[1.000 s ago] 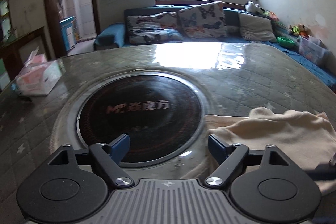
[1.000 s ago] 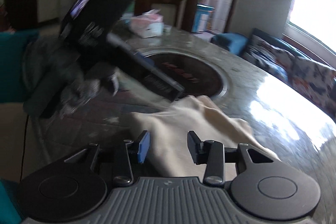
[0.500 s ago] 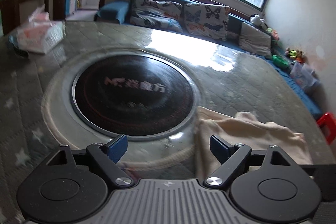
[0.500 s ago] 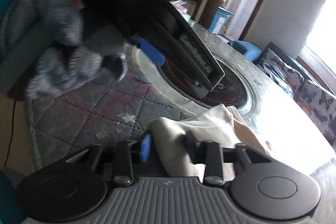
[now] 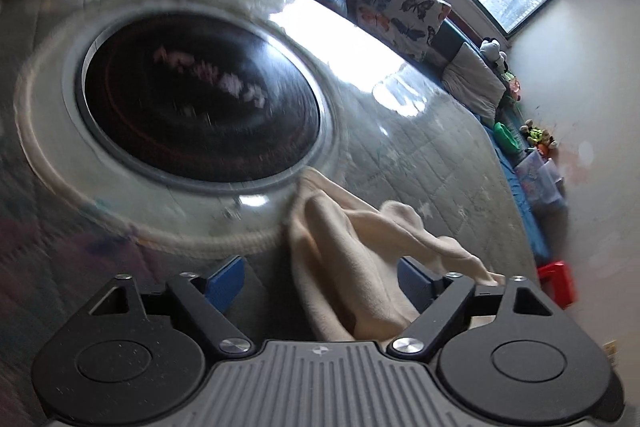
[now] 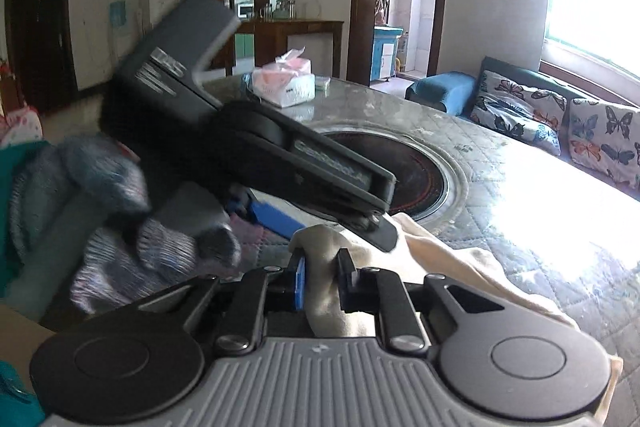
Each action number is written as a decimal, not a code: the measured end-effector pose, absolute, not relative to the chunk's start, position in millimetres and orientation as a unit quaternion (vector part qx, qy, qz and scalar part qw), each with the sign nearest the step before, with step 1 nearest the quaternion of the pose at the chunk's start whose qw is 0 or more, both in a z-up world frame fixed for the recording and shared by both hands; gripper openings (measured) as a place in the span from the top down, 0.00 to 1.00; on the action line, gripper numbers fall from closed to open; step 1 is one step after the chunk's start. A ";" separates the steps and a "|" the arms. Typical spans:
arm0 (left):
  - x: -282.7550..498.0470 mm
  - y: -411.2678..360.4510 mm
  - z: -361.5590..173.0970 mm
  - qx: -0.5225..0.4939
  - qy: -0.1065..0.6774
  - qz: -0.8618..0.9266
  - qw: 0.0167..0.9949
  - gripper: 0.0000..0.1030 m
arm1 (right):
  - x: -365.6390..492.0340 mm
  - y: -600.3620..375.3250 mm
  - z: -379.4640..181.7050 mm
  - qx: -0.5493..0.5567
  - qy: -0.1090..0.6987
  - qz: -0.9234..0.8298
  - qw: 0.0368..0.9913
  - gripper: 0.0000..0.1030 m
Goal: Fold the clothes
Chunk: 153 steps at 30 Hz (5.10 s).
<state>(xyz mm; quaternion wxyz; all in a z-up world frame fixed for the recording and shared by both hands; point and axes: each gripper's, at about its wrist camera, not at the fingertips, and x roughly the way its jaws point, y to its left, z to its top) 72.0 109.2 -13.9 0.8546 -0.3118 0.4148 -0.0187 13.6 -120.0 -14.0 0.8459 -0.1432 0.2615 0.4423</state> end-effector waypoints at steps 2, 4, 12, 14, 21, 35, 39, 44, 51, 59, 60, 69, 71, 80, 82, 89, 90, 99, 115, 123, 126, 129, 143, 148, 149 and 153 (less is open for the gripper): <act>70.9 109.1 -15.3 -0.320 0.412 -0.023 0.853 0.30 | 10.1 -123.8 -13.3 -0.140 0.260 0.447 0.844 0.86; 70.3 109.8 -17.5 -0.332 0.415 -0.030 0.846 0.45 | 7.2 -127.3 -14.0 -0.137 0.260 0.451 0.843 0.86; 68.6 111.9 -27.6 -0.357 0.422 -0.048 0.832 0.78 | 3.5 -136.8 -20.3 -0.116 0.272 0.460 0.837 0.84; 67.6 112.0 -27.3 -0.353 0.421 -0.049 0.834 0.78 | 4.0 -143.6 -19.8 -0.105 0.276 0.459 0.838 0.84; 66.0 112.0 -27.1 -0.346 0.419 -0.053 0.838 0.78 | 24.9 -202.5 -14.1 -0.052 0.290 0.386 0.874 0.80; 68.8 106.0 -23.7 -0.319 0.419 -0.050 0.849 0.78 | 98.6 -320.1 -58.1 0.041 0.342 0.183 0.921 0.64; 70.9 104.7 -23.2 -0.312 0.420 -0.049 0.851 0.78 | 98.2 -327.3 -67.2 0.067 0.350 0.180 0.917 0.63; 73.3 100.1 -18.8 -0.293 0.418 -0.044 0.858 0.78 | 92.9 -323.3 -65.1 0.075 0.350 0.201 0.912 0.84; 77.6 85.2 4.0 -0.244 0.400 -0.059 0.882 0.80 | 79.3 -320.9 -44.7 0.077 0.320 0.204 0.922 0.90; 89.9 41.9 26.5 -0.205 0.379 -0.100 0.897 0.81 | 59.3 -343.5 -12.3 0.067 0.277 0.181 0.941 0.90; 91.7 35.4 28.0 -0.203 0.378 -0.106 0.897 0.81 | 57.1 -348.0 -8.5 0.066 0.272 0.176 0.944 0.90; 107.2 -30.0 30.8 -0.176 0.385 -0.155 0.893 0.81 | 43.3 -398.3 12.3 0.052 0.245 0.111 0.962 0.90; 109.9 -43.0 29.8 -0.169 0.387 -0.164 0.891 0.81 | 41.1 -408.3 12.1 0.050 0.244 0.098 0.963 0.90; 119.3 -91.5 22.6 -0.143 0.398 -0.190 0.886 0.81 | 40.4 -449.3 5.3 0.055 0.247 0.052 0.966 0.90; 123.1 -96.9 22.1 -0.136 0.398 -0.190 0.887 0.81 | 42.4 -453.7 5.4 0.055 0.247 0.048 0.966 0.90; 129.0 -107.1 12.6 -0.117 0.408 -0.180 0.887 0.81 | 57.3 -460.1 -3.9 0.053 0.253 0.040 0.965 0.90; 130.7 -107.6 10.2 -0.115 0.411 -0.178 0.887 0.81 | 59.2 -459.5 -6.4 0.054 0.256 0.039 0.964 0.90; 135.1 -110.9 -4.2 -0.104 0.430 -0.161 0.882 0.76 | 77.7 -458.1 -27.1 0.041 0.291 0.025 0.956 0.90; 136.0 -112.3 -12.2 -0.088 0.431 -0.161 0.884 0.77 | 80.0 -442.3 -52.7 0.033 0.321 0.040 0.946 0.88; 146.5 -112.1 -17.0 -0.087 0.428 -0.157 0.886 0.77 | 96.1 -439.1 -66.2 0.029 0.332 0.035 0.942 0.88; 151.2 -113.0 -18.7 -0.087 0.426 -0.154 0.887 0.76 | 106.1 -438.7 -67.4 0.026 0.331 0.030 0.943 0.88; 156.6 -112.1 -19.5 -0.087 0.424 -0.152 0.888 0.71 | 119.5 -436.5 -69.1 0.018 0.335 0.026 0.942 0.87; 141.0 -102.1 -14.8 -0.055 0.414 -0.142 0.898 0.46 | 133.4 -390.7 -60.5 -0.009 0.337 0.067 0.939 0.73; 131.9 -101.3 -13.0 -0.046 0.409 -0.139 0.901 0.40 | 125.0 -377.8 -53.7 -0.016 0.330 0.085 0.940 0.66; 129.9 -101.2 -13.1 -0.043 0.408 -0.139 0.901 0.39 | 120.8 -375.0 -52.5 -0.018 0.330 0.091 0.940 0.65; 121.9 -100.8 -13.8 -0.032 0.405 -0.136 0.904 0.37 | 99.8 -364.4 -51.6 -0.028 0.331 0.113 0.937 0.62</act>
